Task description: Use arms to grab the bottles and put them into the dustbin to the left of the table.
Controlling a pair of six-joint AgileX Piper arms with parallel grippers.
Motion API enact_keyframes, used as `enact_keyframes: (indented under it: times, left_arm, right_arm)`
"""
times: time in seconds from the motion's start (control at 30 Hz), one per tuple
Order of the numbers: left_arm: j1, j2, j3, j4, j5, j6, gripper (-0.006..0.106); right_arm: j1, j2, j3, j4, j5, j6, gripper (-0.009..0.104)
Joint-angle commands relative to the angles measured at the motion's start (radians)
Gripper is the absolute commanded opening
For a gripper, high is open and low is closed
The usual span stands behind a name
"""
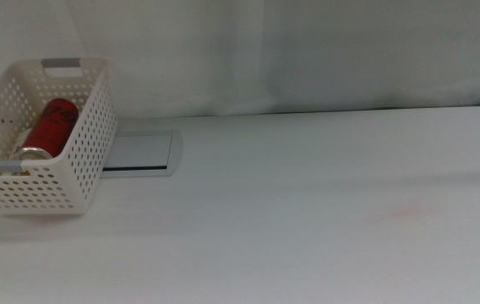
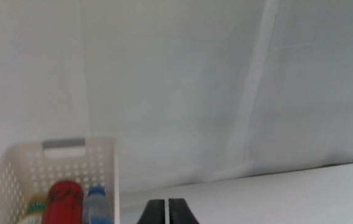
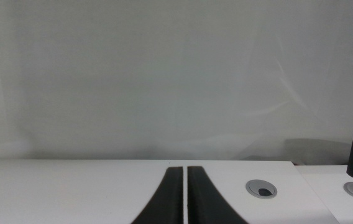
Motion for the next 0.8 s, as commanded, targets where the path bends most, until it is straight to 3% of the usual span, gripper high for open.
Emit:
enact_keyframes:
  times: [0.0, 0.2, 0.23, 0.37, 0.43, 0.77]
  left_arm:
    - [-0.005, -0.078, 0.100, -0.036, -0.059, -0.003, -0.003]
    - [-0.005, -0.274, 0.332, -0.022, -0.159, -0.012, -0.003]
    - [-0.005, -0.298, 0.360, 0.006, -0.173, -0.030, -0.003]
    - [-0.005, -0.407, 0.489, 0.248, -0.209, -0.317, -0.003]
    - [-0.003, -0.447, 0.551, 0.310, -0.209, -0.380, -0.003]
    - [-0.003, -0.623, 0.734, 0.387, -0.248, -0.393, -0.003]
  right_arm:
    - [-0.005, -0.003, 0.007, -0.003, -0.001, -0.002, -0.003]
    - [-0.005, -0.003, 0.007, -0.003, -0.003, -0.002, -0.003]
    - [-0.005, -0.003, 0.007, -0.003, -0.003, -0.002, -0.003]
    - [-0.005, -0.003, 0.007, -0.003, -0.003, -0.002, -0.003]
    - [-0.005, -0.003, 0.007, -0.003, -0.003, -0.002, -0.003]
    - [-0.005, -0.003, 0.007, -0.003, -0.003, -0.002, -0.003]
